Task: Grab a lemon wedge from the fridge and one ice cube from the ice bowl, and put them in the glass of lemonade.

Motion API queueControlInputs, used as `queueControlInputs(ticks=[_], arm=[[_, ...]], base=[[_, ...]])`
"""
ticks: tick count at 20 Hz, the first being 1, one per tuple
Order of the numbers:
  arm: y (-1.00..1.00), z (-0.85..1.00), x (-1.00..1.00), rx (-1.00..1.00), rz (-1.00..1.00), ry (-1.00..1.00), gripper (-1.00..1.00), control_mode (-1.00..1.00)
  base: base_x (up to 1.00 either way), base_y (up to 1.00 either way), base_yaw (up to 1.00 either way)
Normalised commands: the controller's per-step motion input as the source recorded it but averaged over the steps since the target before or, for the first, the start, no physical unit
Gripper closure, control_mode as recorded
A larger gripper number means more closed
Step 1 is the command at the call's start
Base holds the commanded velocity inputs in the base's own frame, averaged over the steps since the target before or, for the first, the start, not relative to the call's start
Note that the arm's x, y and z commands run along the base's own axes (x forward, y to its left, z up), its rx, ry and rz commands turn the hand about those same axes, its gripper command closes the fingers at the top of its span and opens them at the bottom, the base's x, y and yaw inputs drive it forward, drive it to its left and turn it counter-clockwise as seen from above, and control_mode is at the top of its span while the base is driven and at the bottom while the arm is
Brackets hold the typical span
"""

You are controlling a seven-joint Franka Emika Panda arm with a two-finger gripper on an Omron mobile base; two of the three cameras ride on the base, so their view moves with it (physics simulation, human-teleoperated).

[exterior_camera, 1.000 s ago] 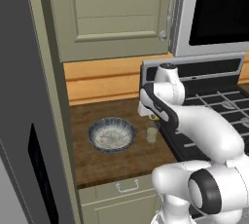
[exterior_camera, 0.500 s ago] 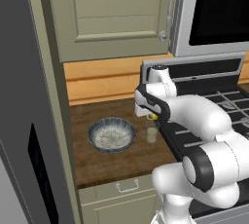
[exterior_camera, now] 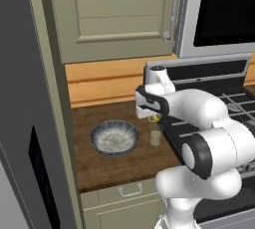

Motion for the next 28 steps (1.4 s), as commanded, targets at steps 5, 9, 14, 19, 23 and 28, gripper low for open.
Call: queueControlInputs(ticks=[5,9,14,19,23,28], arm=[[0.0,-0.27,0.0,-0.01,0.0,-0.04,1.0,-1.0],[0.0,-0.01,-0.16,0.0,0.0,-0.11,1.0,-1.0],[0.0,0.01,-0.22,0.0,0.0,-0.1,1.0,-1.0],[-0.06,0.0,-0.01,0.0,0.0,0.0,1.0,-1.0],[-0.2,0.0,0.0,0.0,0.0,0.0,1.0,-1.0],[-0.01,0.0,0.0,0.0,0.0,0.0,1.0,-1.0]], base=[[0.0,0.0,0.0],[0.0,0.0,0.0],[0.0,0.0,0.0],[0.0,0.0,0.0],[0.0,0.0,0.0],[0.0,0.0,0.0]])
